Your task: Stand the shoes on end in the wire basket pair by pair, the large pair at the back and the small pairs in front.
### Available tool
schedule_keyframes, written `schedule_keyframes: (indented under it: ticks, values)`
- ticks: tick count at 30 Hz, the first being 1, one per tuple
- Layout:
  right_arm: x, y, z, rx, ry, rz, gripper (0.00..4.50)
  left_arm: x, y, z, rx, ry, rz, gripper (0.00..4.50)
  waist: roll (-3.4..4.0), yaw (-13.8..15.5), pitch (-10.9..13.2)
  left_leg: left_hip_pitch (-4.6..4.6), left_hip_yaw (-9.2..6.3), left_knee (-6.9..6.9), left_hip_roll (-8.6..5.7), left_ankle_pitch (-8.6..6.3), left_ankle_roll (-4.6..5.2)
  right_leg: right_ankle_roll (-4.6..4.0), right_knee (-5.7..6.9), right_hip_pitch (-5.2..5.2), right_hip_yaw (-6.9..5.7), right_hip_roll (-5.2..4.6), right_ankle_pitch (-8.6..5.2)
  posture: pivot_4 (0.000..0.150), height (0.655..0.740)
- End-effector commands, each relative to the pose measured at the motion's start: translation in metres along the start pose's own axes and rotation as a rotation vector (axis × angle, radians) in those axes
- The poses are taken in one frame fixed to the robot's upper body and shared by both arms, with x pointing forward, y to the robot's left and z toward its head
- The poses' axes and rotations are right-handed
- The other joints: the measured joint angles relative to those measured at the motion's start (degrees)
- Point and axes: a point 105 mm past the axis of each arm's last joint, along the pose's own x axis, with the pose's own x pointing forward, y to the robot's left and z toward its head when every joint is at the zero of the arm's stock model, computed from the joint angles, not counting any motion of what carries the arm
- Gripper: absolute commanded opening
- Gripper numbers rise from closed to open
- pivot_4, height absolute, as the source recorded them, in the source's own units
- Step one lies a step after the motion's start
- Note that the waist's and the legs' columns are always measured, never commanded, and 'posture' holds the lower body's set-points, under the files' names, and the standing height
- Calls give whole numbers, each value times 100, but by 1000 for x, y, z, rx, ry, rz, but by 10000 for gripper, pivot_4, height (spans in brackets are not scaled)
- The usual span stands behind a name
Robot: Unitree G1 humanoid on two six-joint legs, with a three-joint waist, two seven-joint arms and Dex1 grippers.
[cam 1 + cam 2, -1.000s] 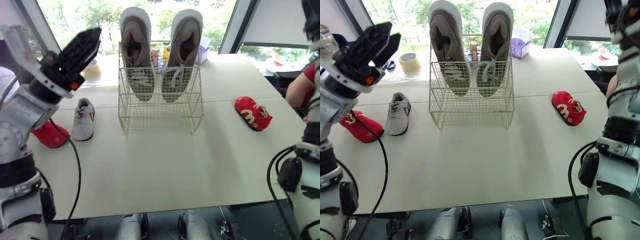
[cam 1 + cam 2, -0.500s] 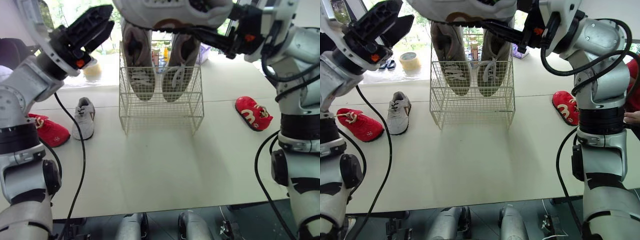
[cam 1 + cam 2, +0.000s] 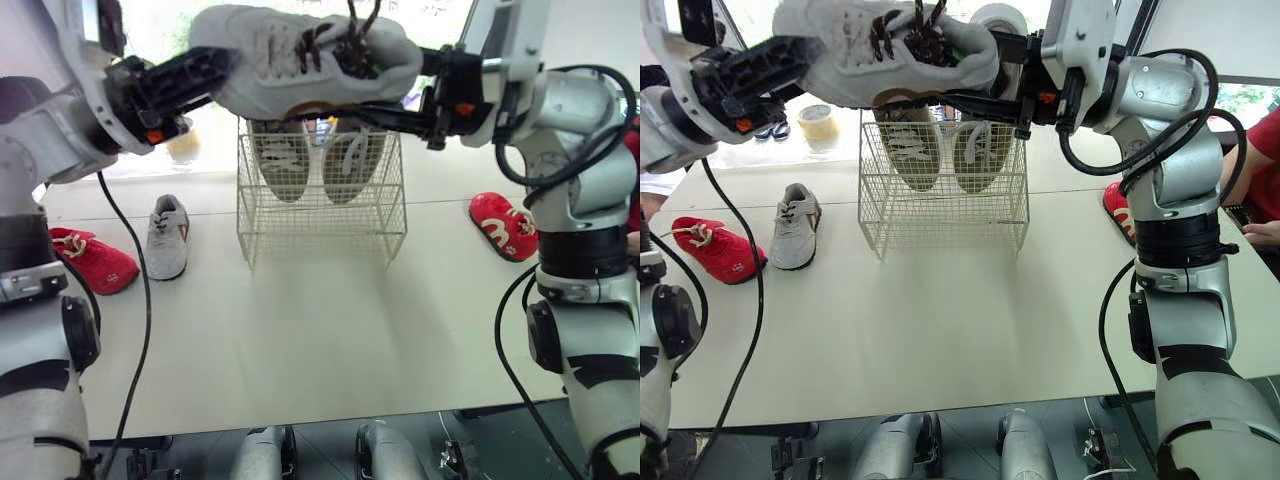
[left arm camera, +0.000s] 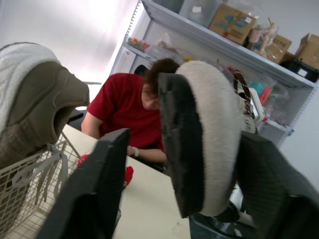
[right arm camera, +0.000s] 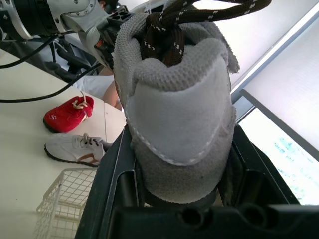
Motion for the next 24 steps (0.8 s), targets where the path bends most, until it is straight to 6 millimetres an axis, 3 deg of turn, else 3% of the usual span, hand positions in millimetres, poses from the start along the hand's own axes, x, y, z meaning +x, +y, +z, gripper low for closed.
schedule_keyframes:
  ticks: [1,3,6,9,12,17,21,24]
  values:
    - [0,-3,21,-61,-51,-3,14630,-2,-8,11,42,-24,-16,10615,0,-5,0,0,-1,0,0,0,0,0,1,0,0,0,0,1500,7351]
    - [-2,-2,19,-44,-37,-2,14630,-3,-7,11,50,-25,-7,2672,0,-6,0,0,-5,0,1,0,0,0,2,-1,0,0,0,1500,7351]
    - [-9,-2,10,37,-22,-23,27717,-11,-8,17,43,-99,-4,2402,0,3,0,0,-6,0,2,0,0,0,2,-1,0,0,0,1500,7351]
    - [-24,-11,5,203,-78,-150,43200,-19,-9,23,45,-228,9,2402,-1,15,0,0,-16,2,8,0,1,0,3,2,0,-5,0,1500,7351]
    - [-41,-22,0,395,-151,-315,44166,-23,-12,25,53,-344,21,2402,-4,16,2,-2,-17,4,8,0,2,0,5,2,0,-12,1,1500,7351]
    - [-62,-34,2,848,-534,-553,44166,-20,-16,22,46,-535,42,2402,-6,20,0,0,-22,5,10,0,2,-1,6,7,0,-15,3,1500,7351]
    - [-27,-19,-6,1176,-799,-631,44166,-1,-8,11,42,-623,57,2402,-6,5,-3,6,-17,1,10,1,2,-2,9,8,0,-13,4,1500,7351]
    - [5,-9,-4,1248,-856,-644,44166,11,-3,7,20,-672,40,2402,-4,-3,-4,6,-12,1,2,1,1,-2,9,6,0,-1,4,1500,7351]
